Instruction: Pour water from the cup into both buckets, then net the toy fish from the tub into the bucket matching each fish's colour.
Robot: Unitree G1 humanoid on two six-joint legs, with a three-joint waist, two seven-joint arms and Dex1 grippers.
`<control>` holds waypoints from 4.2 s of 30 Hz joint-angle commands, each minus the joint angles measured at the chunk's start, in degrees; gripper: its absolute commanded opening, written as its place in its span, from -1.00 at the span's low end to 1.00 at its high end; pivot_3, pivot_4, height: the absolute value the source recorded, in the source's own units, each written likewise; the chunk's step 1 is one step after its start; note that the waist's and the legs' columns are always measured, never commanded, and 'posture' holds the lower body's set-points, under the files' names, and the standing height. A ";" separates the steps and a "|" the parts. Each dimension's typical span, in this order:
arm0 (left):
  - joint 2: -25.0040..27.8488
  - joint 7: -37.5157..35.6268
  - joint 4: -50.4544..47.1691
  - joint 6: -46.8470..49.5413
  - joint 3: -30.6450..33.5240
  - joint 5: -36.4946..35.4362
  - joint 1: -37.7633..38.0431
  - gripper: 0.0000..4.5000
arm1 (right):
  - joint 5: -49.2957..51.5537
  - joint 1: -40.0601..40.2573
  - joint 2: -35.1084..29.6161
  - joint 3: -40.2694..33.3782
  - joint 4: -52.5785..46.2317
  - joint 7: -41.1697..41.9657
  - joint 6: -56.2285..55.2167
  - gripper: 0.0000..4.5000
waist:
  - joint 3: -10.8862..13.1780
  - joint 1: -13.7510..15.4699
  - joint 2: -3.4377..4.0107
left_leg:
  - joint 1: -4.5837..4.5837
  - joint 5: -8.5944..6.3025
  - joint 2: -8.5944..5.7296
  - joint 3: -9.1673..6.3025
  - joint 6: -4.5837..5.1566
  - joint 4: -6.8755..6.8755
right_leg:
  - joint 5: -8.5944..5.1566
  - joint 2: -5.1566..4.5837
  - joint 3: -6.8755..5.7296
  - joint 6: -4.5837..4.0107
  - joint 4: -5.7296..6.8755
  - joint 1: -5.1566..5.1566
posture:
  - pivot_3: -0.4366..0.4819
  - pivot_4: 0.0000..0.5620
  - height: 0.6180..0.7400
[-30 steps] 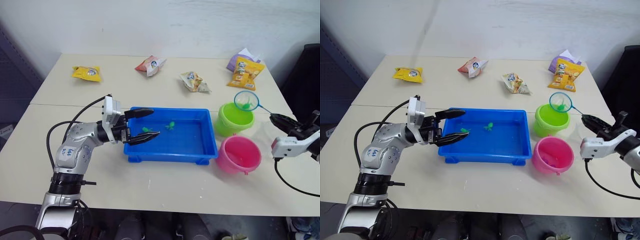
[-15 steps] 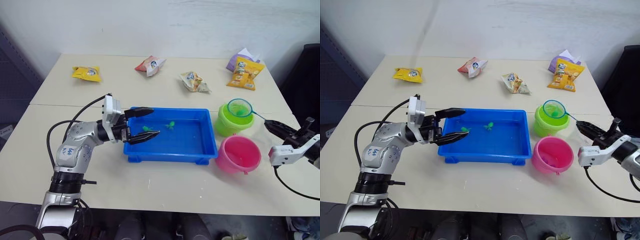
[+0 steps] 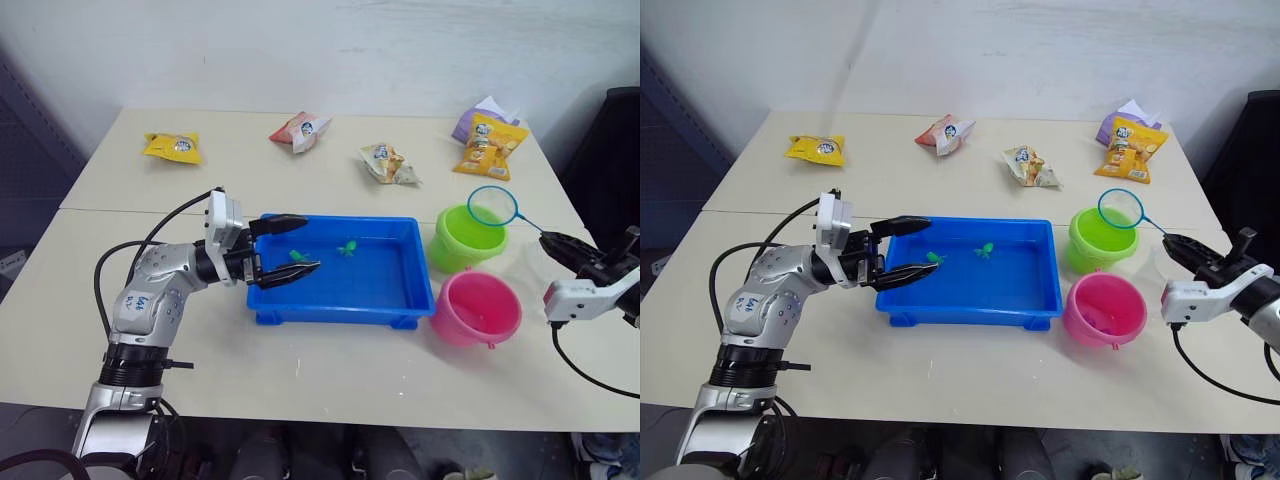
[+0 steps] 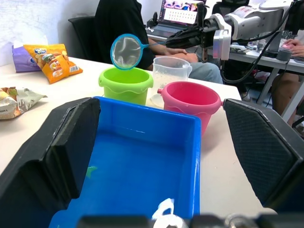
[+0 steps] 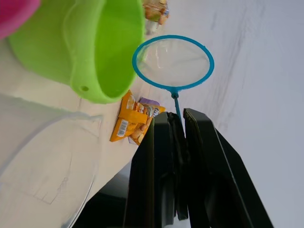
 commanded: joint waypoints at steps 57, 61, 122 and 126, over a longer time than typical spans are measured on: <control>6.60 0.57 -5.56 -0.63 7.34 -1.12 9.29 0.98 | 57.12 -3.68 25.35 -1.83 -49.28 38.32 75.40 -1.00 | 0.00 0.26 -0.02 | -0.28 -0.20 -0.07 -0.24 0.34 -0.06 | 0.02 -0.27 -0.28 0.02 -0.19 -0.06 | -0.05 -0.47 0.97; 5.92 -0.31 -3.90 -1.12 6.45 -0.65 8.36 0.98 | 57.95 1.25 24.04 -10.04 -51.62 39.88 72.49 -1.00 | 0.00 0.12 -0.02 | -0.27 -0.20 -0.07 -0.23 0.34 -0.05 | 0.02 -0.27 -0.26 0.03 -0.19 -0.05 | -0.05 -0.47 0.97; 16.65 -3.32 -0.35 -5.34 10.53 3.75 13.14 0.98 | 50.00 -14.07 10.15 14.91 -41.09 43.73 72.17 -1.00 | 0.01 0.24 0.00 | -0.14 -0.26 -0.13 -0.23 0.43 -0.03 | 0.00 -0.45 -0.20 -0.01 -0.18 -0.01 | -0.05 -0.47 0.97; 18.21 -3.21 -1.28 -4.68 10.90 4.13 15.07 0.98 | 45.19 -20.64 14.48 20.53 -38.21 42.96 76.94 -1.00 | 0.01 0.06 -0.01 | -0.20 -0.28 -0.15 -0.23 0.45 -0.04 | 0.00 -0.50 -0.25 -0.01 -0.21 -0.07 | -0.05 -0.47 0.97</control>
